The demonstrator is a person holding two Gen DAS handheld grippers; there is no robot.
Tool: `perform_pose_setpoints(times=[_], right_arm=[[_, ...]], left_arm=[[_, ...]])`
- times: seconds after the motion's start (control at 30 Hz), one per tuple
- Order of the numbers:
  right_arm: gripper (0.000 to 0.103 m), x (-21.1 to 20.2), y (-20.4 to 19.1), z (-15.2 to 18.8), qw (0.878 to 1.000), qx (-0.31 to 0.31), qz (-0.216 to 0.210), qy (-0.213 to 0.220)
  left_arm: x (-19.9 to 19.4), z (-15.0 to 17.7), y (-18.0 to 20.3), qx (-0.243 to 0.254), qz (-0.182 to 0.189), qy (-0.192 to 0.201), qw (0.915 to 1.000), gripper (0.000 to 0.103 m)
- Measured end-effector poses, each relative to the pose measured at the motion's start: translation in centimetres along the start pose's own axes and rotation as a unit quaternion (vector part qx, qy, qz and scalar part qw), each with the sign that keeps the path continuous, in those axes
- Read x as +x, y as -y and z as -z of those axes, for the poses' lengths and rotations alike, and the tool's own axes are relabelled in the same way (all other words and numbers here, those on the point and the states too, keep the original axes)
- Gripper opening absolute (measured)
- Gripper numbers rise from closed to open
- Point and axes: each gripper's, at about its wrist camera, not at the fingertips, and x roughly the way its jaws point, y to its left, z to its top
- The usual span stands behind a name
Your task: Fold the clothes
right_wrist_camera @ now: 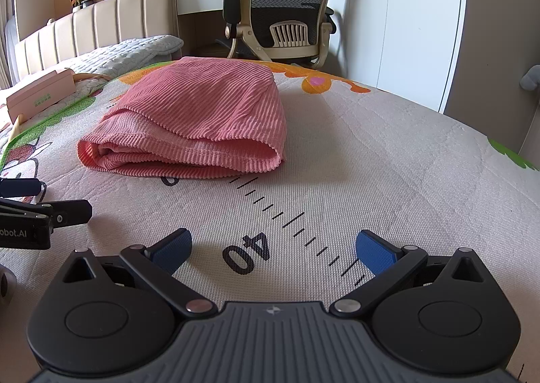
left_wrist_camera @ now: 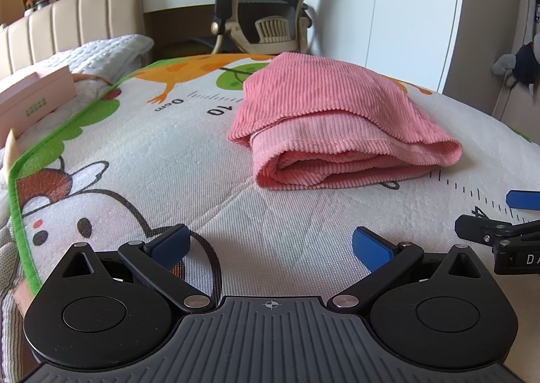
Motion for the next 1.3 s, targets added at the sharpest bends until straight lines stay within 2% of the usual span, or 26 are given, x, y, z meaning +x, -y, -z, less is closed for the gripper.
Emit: perform_pose_setpoints(times=[1.3], right_arm=[[0.103,-0.16,-0.12,0.01,1.0,0.0,0.001,0.0]], left_arm=[[0.21,-0.16,0.15,0.009,-0.004,-0.006,0.9999,0.103]])
